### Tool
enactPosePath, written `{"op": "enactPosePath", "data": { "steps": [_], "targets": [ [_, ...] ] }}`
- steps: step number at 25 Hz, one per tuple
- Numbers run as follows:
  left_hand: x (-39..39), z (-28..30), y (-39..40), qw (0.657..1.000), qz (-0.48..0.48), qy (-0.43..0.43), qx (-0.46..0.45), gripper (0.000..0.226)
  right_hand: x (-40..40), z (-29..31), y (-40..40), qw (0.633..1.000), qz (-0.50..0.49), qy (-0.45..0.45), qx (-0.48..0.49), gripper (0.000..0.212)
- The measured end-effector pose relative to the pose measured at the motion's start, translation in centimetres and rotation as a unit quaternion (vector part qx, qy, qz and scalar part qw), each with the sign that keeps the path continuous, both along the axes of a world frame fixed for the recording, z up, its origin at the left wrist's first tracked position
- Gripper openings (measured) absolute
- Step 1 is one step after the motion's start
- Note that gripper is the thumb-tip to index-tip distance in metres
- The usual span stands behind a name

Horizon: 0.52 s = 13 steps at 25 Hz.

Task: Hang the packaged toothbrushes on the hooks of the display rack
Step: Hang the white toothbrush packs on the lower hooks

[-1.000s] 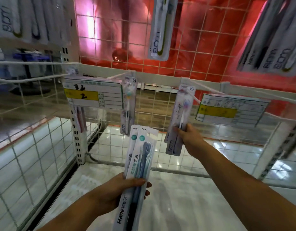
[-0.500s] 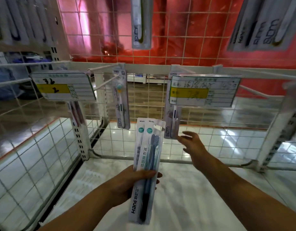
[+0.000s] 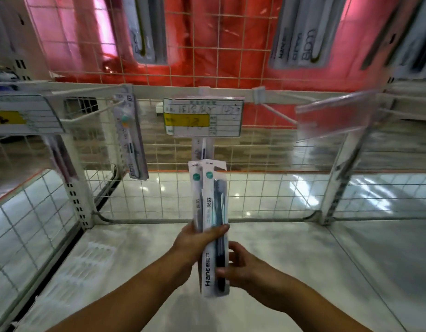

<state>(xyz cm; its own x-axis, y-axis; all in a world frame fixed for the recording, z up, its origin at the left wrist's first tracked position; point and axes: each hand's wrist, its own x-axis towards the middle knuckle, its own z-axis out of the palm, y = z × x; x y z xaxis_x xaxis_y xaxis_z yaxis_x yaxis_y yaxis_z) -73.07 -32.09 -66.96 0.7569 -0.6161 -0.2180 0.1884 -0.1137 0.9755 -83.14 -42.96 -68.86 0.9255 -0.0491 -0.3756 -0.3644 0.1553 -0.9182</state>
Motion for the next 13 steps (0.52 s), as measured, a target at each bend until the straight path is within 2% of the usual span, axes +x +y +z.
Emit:
{"op": "enactPosePath", "data": {
  "steps": [2, 6, 10, 13],
  "targets": [
    [-1.1, 0.8, -2.0, 1.0, 0.013, -0.013, -0.016, 0.047, -0.3, 0.6, -0.2, 0.996, -0.061, -0.019, -0.061, 0.05],
    [-2.8, 2.1, -6.1, 0.999, -0.028, -0.022, -0.037, 0.059, -1.7, 1.8, -2.3, 0.976, -0.168, -0.061, -0.127, 0.05],
    [-3.3, 2.8, -8.6, 0.997, -0.021, -0.042, -0.054, 0.049, -2.9, 2.8, -5.3, 0.97, -0.164, -0.088, -0.159, 0.041],
    [-3.0, 3.2, -9.9, 0.995, -0.013, -0.043, -0.09, 0.043, -2.5, 3.7, -7.5, 0.969, -0.152, -0.09, -0.174, 0.042]
  ]
}}
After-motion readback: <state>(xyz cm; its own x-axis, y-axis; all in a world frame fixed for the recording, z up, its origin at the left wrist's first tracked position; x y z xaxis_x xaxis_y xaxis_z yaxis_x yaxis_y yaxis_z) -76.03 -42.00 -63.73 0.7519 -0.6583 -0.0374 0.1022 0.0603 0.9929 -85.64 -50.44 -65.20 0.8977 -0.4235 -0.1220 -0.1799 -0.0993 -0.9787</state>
